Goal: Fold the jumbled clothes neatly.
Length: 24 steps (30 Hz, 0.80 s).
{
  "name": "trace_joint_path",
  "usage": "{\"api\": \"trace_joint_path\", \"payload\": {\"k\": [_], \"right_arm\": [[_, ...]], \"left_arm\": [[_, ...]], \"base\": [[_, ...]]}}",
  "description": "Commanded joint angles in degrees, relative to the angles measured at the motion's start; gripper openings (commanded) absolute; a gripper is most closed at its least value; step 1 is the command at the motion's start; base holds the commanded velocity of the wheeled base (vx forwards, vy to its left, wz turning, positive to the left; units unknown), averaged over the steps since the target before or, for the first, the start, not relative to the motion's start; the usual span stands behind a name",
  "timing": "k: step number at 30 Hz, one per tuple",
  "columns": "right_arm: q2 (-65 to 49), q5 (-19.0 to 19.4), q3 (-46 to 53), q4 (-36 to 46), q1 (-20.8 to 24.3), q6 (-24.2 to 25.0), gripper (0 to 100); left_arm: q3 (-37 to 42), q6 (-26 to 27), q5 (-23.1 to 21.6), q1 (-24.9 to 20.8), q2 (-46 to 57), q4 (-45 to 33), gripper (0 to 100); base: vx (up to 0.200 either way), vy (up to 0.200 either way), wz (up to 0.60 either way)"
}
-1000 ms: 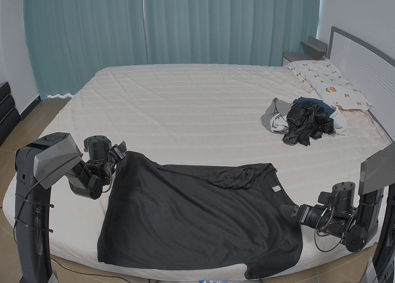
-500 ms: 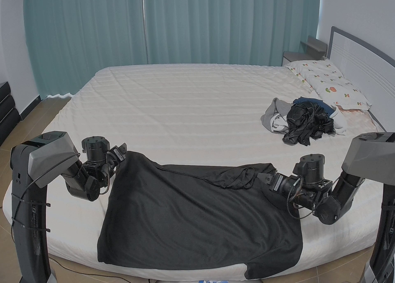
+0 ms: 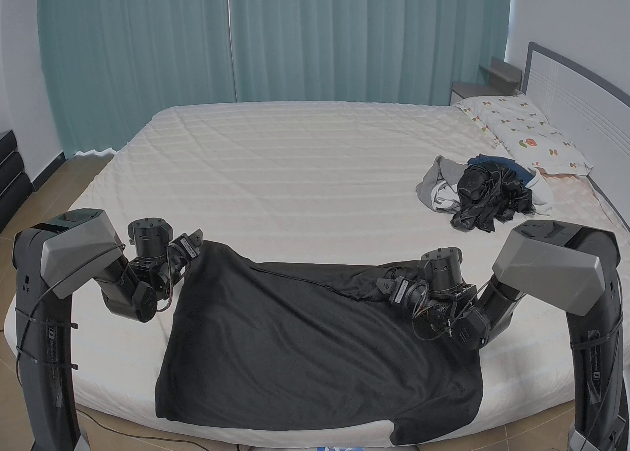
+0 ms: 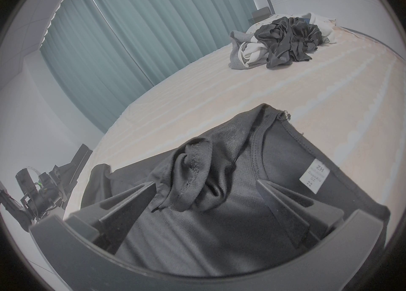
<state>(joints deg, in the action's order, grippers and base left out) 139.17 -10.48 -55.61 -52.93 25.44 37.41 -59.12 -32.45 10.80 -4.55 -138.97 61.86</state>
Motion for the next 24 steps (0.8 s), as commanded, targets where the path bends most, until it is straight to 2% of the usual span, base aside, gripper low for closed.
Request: {"api": "trace_joint_path", "payload": {"k": [1,4,5,13,18,22,24], "right_arm": [[3.6,-0.1,-2.2,-0.2,0.0,0.1,100],[4.8,-0.2,-4.5,-0.1,0.0,0.2,100],[5.1,-0.2,-5.4,-0.1,-0.1,0.2,0],[7.0,-0.7,-10.1,0.4,-0.3,0.0,0],[6.5,-2.3,-12.5,0.4,-2.3,-0.7,0],[6.3,-2.7,-16.1,0.3,-3.6,-1.2,0],[7.3,-3.3,-21.0,-0.2,-4.3,-3.3,0]], "left_arm": [[-0.1,0.0,0.0,0.2,0.2,0.0,100],[-0.2,0.0,0.0,0.3,0.1,0.0,100],[-0.2,0.0,0.0,0.3,0.1,0.0,100],[-0.2,0.0,0.0,0.5,-0.1,0.0,100],[-0.1,0.0,0.0,0.5,-0.1,0.0,100],[-0.1,0.1,0.0,0.5,-0.1,-0.1,100],[0.1,0.2,0.1,0.4,-0.2,-0.2,100]], "base": [[0.000,0.000,0.00],[0.000,0.000,0.00],[0.000,0.000,0.00],[0.000,0.000,0.00],[0.000,0.000,0.00],[0.000,0.000,0.00],[0.000,0.000,0.00]]}}
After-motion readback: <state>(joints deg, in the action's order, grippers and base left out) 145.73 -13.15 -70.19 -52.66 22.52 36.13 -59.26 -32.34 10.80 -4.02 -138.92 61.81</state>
